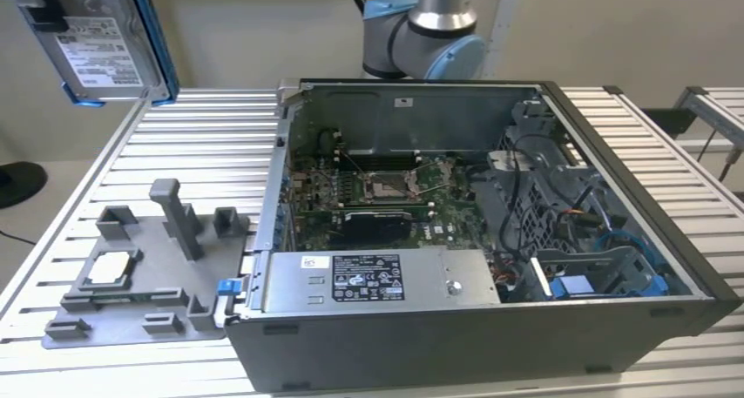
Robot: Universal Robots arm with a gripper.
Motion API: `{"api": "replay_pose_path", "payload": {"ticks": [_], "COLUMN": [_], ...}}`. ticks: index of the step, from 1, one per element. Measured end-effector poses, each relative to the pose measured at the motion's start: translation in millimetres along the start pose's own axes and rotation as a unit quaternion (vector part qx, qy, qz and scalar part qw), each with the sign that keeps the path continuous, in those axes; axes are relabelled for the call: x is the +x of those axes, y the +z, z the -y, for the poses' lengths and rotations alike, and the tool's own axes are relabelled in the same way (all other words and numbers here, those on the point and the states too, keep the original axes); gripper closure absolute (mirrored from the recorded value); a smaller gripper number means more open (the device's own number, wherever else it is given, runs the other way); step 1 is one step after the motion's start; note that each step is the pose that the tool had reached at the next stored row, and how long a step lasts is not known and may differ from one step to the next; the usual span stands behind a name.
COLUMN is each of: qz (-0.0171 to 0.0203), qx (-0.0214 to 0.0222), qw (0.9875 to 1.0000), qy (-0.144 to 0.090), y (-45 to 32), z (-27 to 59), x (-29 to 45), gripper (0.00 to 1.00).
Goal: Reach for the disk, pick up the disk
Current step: 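Pick up the disk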
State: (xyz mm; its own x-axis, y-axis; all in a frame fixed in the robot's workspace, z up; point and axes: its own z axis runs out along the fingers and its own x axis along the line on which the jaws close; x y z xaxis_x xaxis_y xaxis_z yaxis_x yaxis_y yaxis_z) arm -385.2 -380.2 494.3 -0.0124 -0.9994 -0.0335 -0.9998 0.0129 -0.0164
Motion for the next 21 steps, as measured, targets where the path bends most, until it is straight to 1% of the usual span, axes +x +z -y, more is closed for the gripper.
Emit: {"api": "replay_pose_path", "payload": {"ticks": [21], "qz": [0.0], "qx": [0.0], "qw": [1.0], "qy": [0.0], "y": [0.9], "z": [54.0], "x": [-0.7], "gripper": [1.0]}}
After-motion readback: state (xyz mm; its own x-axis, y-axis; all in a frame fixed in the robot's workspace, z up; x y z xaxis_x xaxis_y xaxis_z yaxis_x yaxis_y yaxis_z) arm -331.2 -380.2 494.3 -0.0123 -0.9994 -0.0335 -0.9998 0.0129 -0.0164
